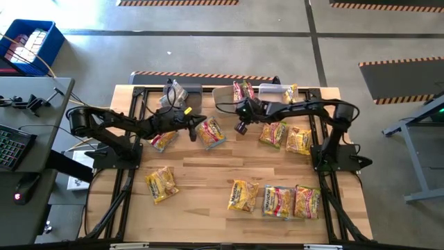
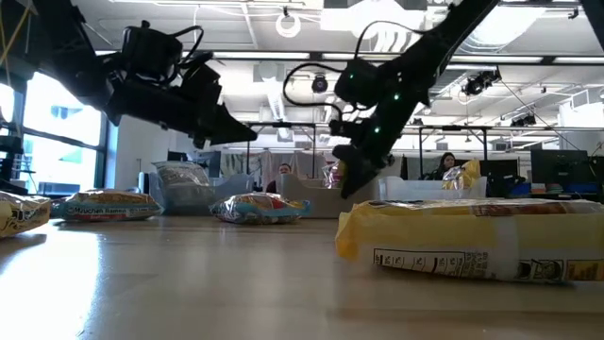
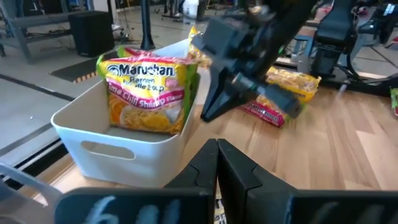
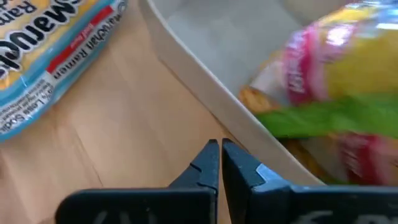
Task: Sort Maruchan noodles
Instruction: Adjust the gray bin on the table
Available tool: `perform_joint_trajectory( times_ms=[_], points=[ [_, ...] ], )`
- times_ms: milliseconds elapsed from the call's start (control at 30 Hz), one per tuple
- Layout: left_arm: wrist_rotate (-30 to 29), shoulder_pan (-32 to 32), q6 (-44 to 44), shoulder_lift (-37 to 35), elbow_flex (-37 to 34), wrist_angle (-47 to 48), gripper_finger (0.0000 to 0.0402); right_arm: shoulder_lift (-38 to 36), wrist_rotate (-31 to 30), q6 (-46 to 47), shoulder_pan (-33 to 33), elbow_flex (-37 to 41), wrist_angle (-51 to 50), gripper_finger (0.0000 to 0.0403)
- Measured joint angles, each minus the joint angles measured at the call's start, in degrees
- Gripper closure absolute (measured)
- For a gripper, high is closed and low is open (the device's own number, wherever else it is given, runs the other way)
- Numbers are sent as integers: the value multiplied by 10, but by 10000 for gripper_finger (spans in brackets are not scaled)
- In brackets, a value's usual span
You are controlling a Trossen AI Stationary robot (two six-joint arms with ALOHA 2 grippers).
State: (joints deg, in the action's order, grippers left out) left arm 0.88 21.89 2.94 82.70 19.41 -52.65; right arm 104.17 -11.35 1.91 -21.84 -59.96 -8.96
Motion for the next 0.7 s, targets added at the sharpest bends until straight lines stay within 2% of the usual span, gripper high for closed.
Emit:
perform_joint_trajectory(
  times_ms=[267, 700],
  points=[
    [-36, -5, 21, 0, 3, 9, 401, 40, 11, -30, -18, -4, 86, 403],
    [-38, -6, 30, 0, 3, 18, 401, 54, 23, -34, -23, -5, 154, 403]
  ],
)
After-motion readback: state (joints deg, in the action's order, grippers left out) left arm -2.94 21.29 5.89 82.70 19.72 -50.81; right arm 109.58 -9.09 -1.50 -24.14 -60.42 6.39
